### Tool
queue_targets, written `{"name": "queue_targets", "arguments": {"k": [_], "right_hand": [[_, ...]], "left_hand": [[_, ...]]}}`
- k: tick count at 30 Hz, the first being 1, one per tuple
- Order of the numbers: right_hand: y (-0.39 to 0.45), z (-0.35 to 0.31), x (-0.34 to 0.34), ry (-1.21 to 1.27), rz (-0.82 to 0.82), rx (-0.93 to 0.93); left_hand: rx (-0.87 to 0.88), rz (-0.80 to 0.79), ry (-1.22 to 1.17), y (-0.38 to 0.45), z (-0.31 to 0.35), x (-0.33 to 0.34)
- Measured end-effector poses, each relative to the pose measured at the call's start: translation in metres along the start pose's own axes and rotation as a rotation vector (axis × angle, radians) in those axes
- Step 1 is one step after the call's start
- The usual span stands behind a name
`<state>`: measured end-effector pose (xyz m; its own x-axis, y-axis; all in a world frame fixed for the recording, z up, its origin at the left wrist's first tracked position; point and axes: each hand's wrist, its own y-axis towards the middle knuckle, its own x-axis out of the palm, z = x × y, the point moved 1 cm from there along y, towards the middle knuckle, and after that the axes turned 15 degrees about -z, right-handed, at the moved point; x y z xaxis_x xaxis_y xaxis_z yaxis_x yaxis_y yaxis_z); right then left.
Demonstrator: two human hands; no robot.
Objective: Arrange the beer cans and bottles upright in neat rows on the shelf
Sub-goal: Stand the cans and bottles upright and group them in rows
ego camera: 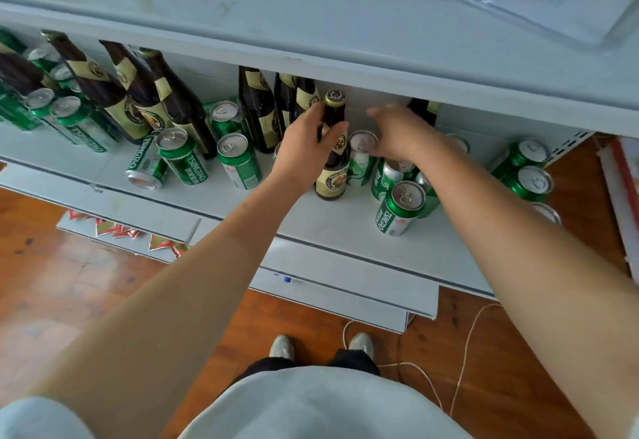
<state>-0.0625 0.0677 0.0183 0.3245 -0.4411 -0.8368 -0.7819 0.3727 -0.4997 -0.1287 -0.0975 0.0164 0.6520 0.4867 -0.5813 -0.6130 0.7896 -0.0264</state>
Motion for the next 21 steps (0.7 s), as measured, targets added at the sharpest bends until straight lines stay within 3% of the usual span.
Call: {"name": "queue_targets", "arguments": {"k": [3, 6, 7, 10, 14, 17, 21], "right_hand": [[-0.052, -0.012, -0.014, 0.191, 0.391, 0.068], [-0.092, -0.035, -0.011, 0.146, 1.114, 0.023], [-0.101, -0.046, -0.006, 0.233, 1.252, -0.061], [-0.106, -0.091, 0.014, 0.43, 1.155, -0.416], [-0.085, -0.174, 0.05, 0.423, 0.891, -0.566], [-0.043, -0.234, 0.085, 0.395, 0.679, -0.529], [0.004, -0.301, 0.117, 0.432, 0.551, -0.388]], "left_hand": [[0.001, -0.007, 0.007, -0.01, -0.001, -0.003], [0.099, 0.127, -0.002, -0.042, -0.014, -0.019], [0.119, 0.206, 0.008, -0.057, -0.02, -0.027], [0.011, 0.484, -0.027, -0.095, -0.06, -0.057], [-0.361, 0.706, -0.039, -0.111, -0.154, -0.119], [-0.627, 0.527, 0.019, -0.096, -0.223, -0.168], [-0.661, 0.089, 0.14, -0.066, -0.267, -0.195]]}}
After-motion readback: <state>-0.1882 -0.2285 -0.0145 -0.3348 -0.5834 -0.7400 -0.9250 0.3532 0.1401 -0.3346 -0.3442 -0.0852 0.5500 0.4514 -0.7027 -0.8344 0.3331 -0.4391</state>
